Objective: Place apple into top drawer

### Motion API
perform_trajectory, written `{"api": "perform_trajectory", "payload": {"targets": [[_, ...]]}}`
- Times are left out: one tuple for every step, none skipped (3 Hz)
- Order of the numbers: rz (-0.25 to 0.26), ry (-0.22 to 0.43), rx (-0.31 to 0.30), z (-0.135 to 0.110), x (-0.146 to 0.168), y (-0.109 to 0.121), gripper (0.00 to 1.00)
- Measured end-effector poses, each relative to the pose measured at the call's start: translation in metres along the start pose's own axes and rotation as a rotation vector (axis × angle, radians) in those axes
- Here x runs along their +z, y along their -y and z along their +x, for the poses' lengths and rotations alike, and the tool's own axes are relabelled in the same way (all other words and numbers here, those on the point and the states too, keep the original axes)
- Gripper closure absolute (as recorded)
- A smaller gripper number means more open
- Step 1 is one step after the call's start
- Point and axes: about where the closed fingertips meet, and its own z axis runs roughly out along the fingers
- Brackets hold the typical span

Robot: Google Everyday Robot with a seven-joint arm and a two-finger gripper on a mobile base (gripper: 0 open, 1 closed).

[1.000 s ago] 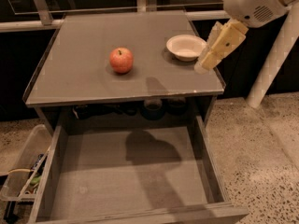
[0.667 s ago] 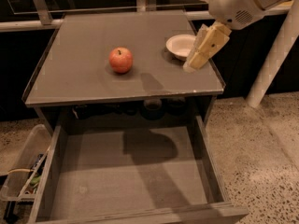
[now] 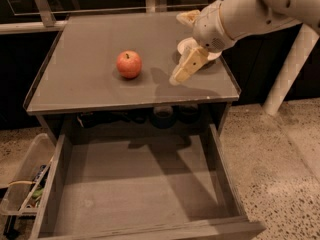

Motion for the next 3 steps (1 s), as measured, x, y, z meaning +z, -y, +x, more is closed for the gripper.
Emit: {"api": "perform_trajectory", "payload": {"targets": [[-0.048, 0.046, 0.078, 0.014, 0.053, 0.005, 0.00], [-0.115, 0.098, 0.134, 0.015, 0.100, 0.001, 0.00], [-0.118, 0.098, 0.131, 0.014, 0.102, 0.001, 0.00]]}}
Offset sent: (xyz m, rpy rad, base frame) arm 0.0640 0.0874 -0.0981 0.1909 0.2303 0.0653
